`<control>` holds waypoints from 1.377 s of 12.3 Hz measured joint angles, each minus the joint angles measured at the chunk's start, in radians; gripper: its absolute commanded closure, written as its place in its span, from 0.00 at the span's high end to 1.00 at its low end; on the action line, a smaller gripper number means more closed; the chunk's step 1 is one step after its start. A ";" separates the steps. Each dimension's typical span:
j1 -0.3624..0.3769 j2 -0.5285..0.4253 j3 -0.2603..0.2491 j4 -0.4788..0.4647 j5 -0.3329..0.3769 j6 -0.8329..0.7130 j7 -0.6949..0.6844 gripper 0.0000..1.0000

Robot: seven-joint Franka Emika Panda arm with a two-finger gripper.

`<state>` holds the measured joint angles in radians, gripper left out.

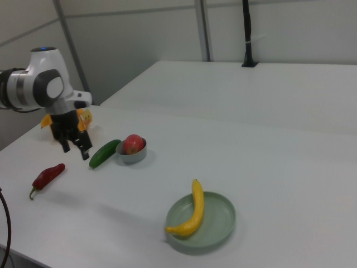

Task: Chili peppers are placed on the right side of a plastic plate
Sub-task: 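Move the open gripper over to the red chili pepper, then lower the gripper and close it on the red chili pepper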

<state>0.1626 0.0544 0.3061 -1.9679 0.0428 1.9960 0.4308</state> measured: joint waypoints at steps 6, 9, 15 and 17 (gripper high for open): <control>0.034 0.111 0.110 0.072 0.001 0.137 0.161 1.00; 0.113 0.180 0.111 0.093 -0.045 0.196 0.238 1.00; 0.223 0.365 0.111 0.178 -0.140 0.197 0.290 1.00; 0.230 0.403 0.110 0.190 -0.183 0.197 0.291 1.00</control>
<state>0.3925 0.4571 0.4164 -1.7775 -0.1399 2.1929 0.7220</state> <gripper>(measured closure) 0.000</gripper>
